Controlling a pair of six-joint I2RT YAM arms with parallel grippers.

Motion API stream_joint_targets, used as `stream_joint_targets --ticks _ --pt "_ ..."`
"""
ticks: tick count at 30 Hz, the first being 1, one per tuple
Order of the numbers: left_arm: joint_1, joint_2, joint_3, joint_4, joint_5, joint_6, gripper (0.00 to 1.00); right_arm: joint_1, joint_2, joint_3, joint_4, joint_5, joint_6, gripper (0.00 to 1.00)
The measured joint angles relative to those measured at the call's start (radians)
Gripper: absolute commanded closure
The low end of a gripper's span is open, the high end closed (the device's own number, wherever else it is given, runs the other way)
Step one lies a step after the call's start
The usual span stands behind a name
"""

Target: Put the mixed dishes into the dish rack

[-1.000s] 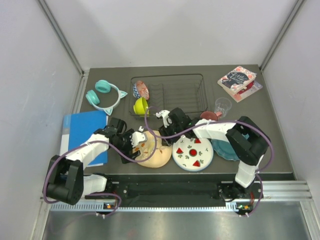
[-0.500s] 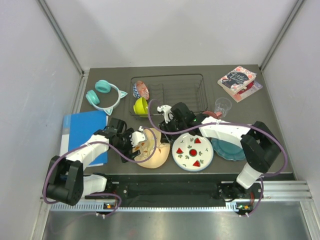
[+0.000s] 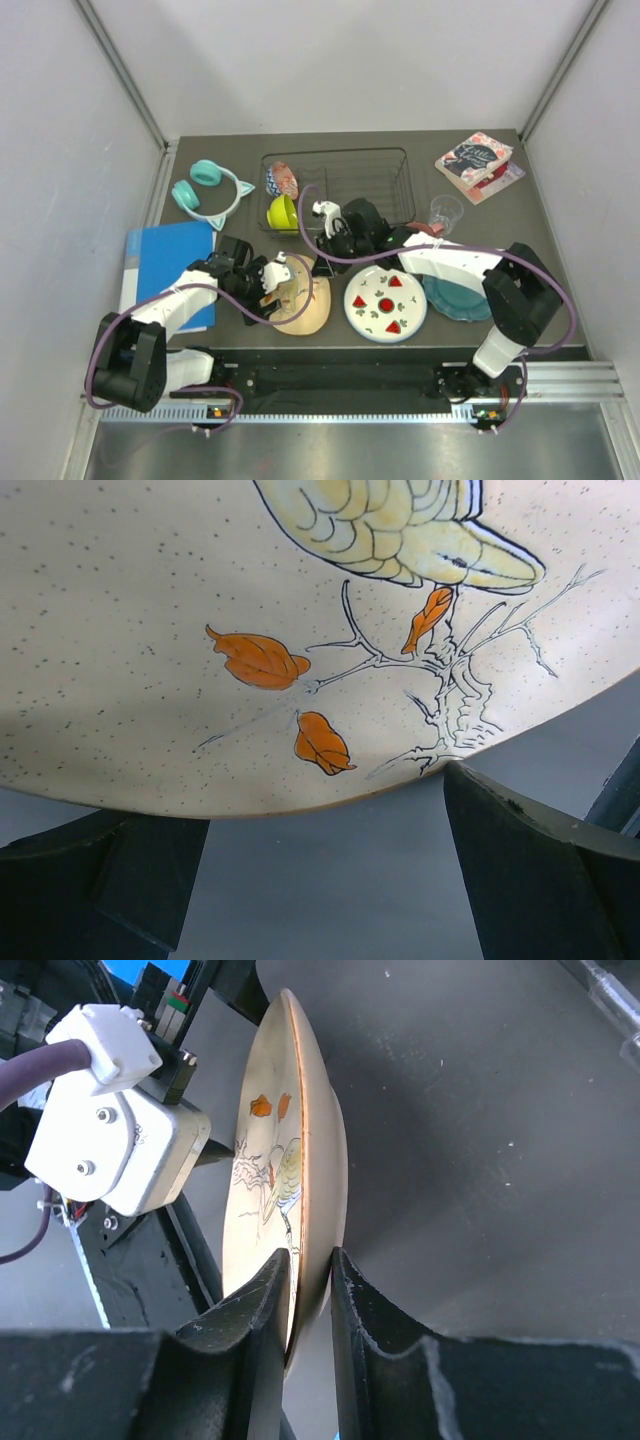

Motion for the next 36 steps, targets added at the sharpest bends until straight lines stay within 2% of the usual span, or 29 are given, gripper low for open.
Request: stream_joint_targets --ticks 1,9,13,18,25,32,36 --pt "0.0 0.0 -0.001 0.001 0.001 -0.002 0.01 0.0 0.003 0.002 0.002 0.0 0.002 1.0" --pt "-0.001 -0.008 -0.002 0.009 -0.01 -0.065 0.01 0.007 0.039 0.051 -0.058 0.057 -0.043 1.0" --pt "0.011 -0.001 0.063 0.03 -0.053 -0.135 0.01 0.034 0.041 0.078 -0.127 0.096 -0.093 1.0" --pt "0.137 -0.006 0.227 0.013 -0.044 -0.208 0.01 0.06 0.041 0.087 -0.163 0.103 -0.138 1.0" --pt "0.315 -0.041 0.288 -0.02 -0.007 -0.237 0.01 0.061 0.04 0.086 -0.159 0.084 -0.139 1.0" --pt "0.553 0.097 0.48 -0.074 0.101 -0.272 0.01 0.062 -0.015 0.125 -0.226 0.125 -0.236 1.0" --pt "0.605 0.165 0.543 -0.111 0.13 -0.301 0.01 0.061 -0.045 0.178 -0.256 0.164 -0.317 1.0"
